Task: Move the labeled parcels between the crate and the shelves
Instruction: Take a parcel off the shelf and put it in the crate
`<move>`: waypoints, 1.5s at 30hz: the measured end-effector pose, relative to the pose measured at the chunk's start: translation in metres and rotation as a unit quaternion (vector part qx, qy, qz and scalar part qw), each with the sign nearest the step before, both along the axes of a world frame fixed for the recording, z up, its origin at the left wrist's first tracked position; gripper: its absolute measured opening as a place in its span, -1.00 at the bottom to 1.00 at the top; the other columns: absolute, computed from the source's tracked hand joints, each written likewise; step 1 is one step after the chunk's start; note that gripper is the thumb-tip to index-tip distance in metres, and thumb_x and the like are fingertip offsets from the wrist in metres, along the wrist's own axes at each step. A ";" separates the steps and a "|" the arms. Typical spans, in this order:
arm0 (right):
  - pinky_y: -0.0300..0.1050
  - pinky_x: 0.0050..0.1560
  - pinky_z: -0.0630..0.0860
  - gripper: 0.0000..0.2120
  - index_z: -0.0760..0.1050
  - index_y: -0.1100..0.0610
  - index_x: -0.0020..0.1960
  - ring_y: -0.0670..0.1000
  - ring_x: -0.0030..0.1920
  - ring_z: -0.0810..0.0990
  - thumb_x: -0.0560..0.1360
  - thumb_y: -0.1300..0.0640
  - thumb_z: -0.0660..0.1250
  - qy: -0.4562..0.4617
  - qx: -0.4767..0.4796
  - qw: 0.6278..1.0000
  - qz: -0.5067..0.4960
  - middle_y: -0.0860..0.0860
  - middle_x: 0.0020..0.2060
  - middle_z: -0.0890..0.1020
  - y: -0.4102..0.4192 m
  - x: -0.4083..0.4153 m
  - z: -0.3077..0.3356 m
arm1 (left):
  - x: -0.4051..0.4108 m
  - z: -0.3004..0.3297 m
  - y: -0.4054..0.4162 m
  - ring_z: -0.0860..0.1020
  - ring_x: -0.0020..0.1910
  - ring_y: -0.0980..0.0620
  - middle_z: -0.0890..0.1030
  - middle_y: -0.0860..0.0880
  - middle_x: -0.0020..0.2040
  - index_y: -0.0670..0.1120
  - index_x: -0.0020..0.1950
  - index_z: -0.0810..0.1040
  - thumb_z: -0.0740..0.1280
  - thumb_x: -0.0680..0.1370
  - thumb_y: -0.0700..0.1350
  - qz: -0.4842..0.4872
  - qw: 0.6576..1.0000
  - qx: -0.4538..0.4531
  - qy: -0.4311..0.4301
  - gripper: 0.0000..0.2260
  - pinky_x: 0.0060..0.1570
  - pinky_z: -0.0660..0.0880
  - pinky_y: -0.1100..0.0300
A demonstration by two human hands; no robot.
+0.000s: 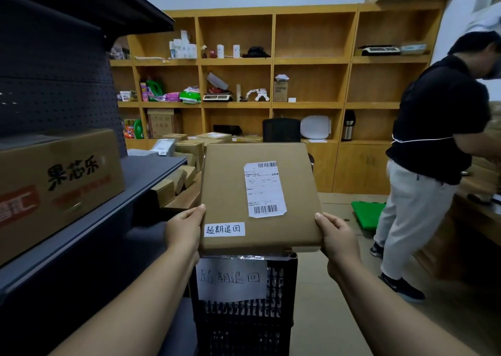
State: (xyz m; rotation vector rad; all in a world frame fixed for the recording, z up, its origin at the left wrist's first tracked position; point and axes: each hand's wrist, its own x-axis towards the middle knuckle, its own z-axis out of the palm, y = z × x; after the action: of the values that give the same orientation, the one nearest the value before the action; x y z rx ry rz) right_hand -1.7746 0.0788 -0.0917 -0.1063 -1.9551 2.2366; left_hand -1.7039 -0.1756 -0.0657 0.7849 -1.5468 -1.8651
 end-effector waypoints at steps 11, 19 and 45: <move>0.14 0.12 0.53 -0.87 0.53 0.04 -0.17 0.17 0.00 0.55 0.45 -0.02 0.35 -0.116 0.097 0.988 -0.023 0.08 -0.14 0.59 -0.074 -0.147 -0.019 | -0.153 -0.029 -0.072 0.65 -0.24 -0.21 0.67 -0.19 -0.24 -0.17 -0.24 0.57 0.45 0.44 -0.04 -0.003 0.994 0.045 -0.101 -0.79 -0.06 0.61 -0.15; -0.03 -0.04 0.54 -0.69 0.51 0.26 -0.13 0.19 -0.05 0.56 0.53 0.00 0.22 -0.203 0.285 0.936 -0.025 0.18 -0.12 0.59 -0.112 -0.224 -0.049 | -0.238 -0.067 -0.112 0.63 -0.22 -0.20 0.64 -0.21 -0.20 -0.25 -0.18 0.54 0.44 0.45 -0.05 -0.011 0.981 0.039 -0.189 -0.74 -0.15 0.59 0.01; -0.16 -0.43 0.41 -0.75 0.54 0.34 -0.04 0.12 -0.33 0.51 0.46 0.14 0.27 -0.340 0.174 0.918 -0.104 0.17 -0.35 0.51 -0.149 -0.280 -0.120 | -0.321 -0.161 -0.124 0.61 -0.25 -0.21 0.58 -0.19 -0.30 -0.19 -0.35 0.44 0.36 0.45 -0.12 -0.005 0.950 0.040 -0.309 -0.77 -0.11 0.62 -0.08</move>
State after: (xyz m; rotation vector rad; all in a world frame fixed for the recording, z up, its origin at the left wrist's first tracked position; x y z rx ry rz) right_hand -2.0544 -0.0706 -0.2118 -1.1164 -2.4766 1.8103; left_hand -2.0247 -0.2997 -0.2271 1.5071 -1.8368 -1.7879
